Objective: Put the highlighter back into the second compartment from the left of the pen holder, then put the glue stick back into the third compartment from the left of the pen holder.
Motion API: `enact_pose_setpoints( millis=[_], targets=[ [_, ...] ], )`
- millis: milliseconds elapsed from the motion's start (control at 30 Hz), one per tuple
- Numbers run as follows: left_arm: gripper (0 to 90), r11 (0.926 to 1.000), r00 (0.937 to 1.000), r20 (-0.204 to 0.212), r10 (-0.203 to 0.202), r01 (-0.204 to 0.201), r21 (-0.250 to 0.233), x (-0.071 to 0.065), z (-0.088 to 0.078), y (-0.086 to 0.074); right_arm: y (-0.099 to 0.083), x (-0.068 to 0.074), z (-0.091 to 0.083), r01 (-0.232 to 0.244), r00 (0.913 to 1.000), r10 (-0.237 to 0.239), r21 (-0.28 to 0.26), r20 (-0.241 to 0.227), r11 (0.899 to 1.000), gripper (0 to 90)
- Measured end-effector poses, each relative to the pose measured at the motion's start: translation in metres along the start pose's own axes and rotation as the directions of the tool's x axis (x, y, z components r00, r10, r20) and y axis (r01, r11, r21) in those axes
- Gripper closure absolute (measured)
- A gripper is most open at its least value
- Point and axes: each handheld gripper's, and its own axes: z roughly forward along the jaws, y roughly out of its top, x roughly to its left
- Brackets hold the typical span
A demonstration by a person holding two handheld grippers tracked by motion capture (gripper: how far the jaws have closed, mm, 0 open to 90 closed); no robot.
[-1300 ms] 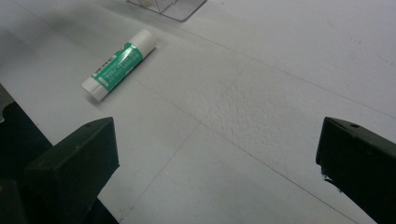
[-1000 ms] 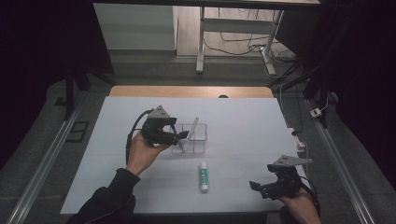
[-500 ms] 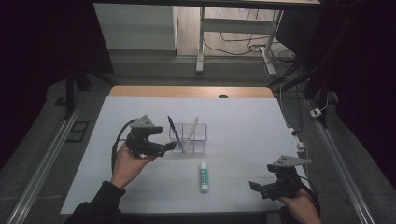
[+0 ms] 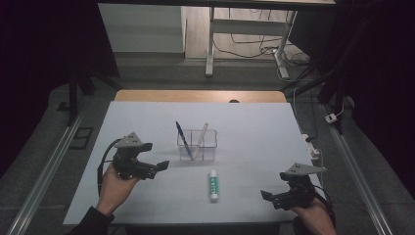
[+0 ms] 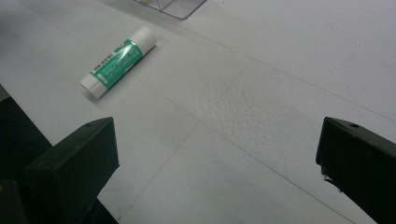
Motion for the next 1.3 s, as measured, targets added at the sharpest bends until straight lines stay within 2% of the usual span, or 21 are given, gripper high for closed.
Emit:
enact_pose_setpoints(
  millis=[233, 433, 733, 1000, 1100, 1300],
  targets=[
    [2.0, 0.9996, 0.9995, -0.01, -0.029, 0.029, -0.004, -0.003, -0.017, -0.021, 0.0, 0.001, 0.0, 0.012, 0.9999, -0.012, 0.008, 0.006, 1.0, 0.0],
    [0.7, 0.9993, 0.9989, -0.031, -0.035, 0.035, -0.011, -0.006, -0.031, -0.038, 0.001, 0.003, 0.002, 0.024, 0.9997, -0.024, 0.017, 0.009, 1.0, 0.0],
    [0.0, 0.9988, 0.9972, -0.059, -0.046, 0.047, 0.011, -0.012, -0.046, -0.062, 0.001, 0.004, 0.003, 0.04, 0.9991, -0.04, 0.032, 0.01, 0.999, 0.0],
    [0.0, 0.9974, 0.9952, -0.071, -0.067, 0.069, 0.02, -0.013, -0.056, -0.078, 0.003, 0.005, 0.002, 0.046, 0.9989, -0.046, 0.034, 0.01, 0.998, 0.0],
    [0.0, 0.9969, 0.9947, -0.074, -0.072, 0.074, 0.025, -0.013, -0.058, -0.082, 0.005, 0.007, 0.002, 0.044, 0.999, -0.044, 0.018, 0.002, 0.999, 0.0],
    [0.0, 0.9959, 0.9937, -0.084, -0.075, 0.078, 0.044, -0.014, -0.06, -0.087, 0.01, 0.014, 0.006, 0.066, 0.9978, -0.066, 0.007, -0.007, 0.998, 0.0]
  ],
)
